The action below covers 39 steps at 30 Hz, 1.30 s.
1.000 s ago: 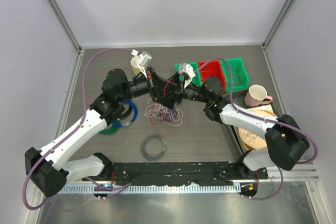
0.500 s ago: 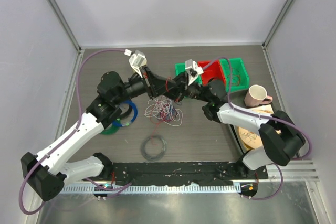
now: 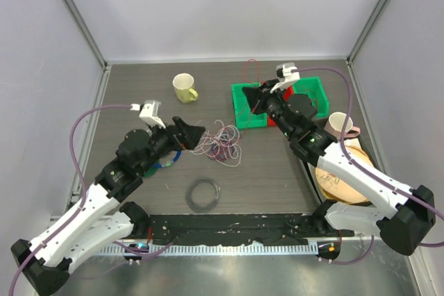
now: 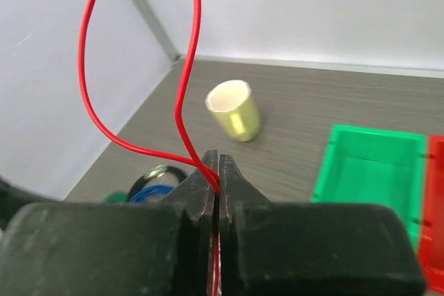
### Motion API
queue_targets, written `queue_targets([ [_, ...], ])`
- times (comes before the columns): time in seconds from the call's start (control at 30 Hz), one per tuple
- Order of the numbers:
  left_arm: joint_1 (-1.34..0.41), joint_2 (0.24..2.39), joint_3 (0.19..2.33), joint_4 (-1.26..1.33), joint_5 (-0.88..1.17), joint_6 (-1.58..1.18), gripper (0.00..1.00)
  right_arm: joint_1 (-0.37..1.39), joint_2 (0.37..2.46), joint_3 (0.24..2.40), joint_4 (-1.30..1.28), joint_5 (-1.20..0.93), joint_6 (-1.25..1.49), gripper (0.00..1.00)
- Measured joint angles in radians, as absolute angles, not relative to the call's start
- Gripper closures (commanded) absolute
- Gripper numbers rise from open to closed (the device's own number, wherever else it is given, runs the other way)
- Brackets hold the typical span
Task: Untangle the cables
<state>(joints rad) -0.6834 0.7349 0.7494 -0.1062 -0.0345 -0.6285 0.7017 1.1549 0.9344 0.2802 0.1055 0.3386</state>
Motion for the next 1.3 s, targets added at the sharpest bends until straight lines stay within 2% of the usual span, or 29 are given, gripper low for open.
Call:
queue_targets([
  [0.1, -0.683, 0.695, 0.64, -0.157, -0.194, -0.676, 0.0, 0.698, 1.111, 0.962, 0.183, 0.215, 0.331, 0.99],
  [0.23, -0.682, 0.799, 0.579, -0.155, -0.214, -0.696, 0.0, 0.697, 1.104, 1.027, 0.096, 0.209, 0.315, 0.99],
  [0.5, -0.681, 1.277, 0.671, 0.044, -0.079, -0.68, 0.0, 0.698, 1.121, 1.195, 0.015, 0.063, 0.313, 0.99],
  [0.73, -0.68, 1.598, 0.817, 0.377, 0.218, -0.712, 0.0, 0.698, 1.155, 1.34, -0.014, -0.049, 0.328, 0.99],
  [1.0, -0.68, 1.669, 0.728, 0.799, 0.444, -0.812, 0.0, 0.698, 1.172, 1.373, -0.047, -0.048, 0.343, 0.99],
  [1.3, -0.687, 1.609, 0.652, 0.892, 0.475, -0.821, 0.0, 0.698, 1.172, 1.373, -0.068, -0.047, 0.351, 0.99],
])
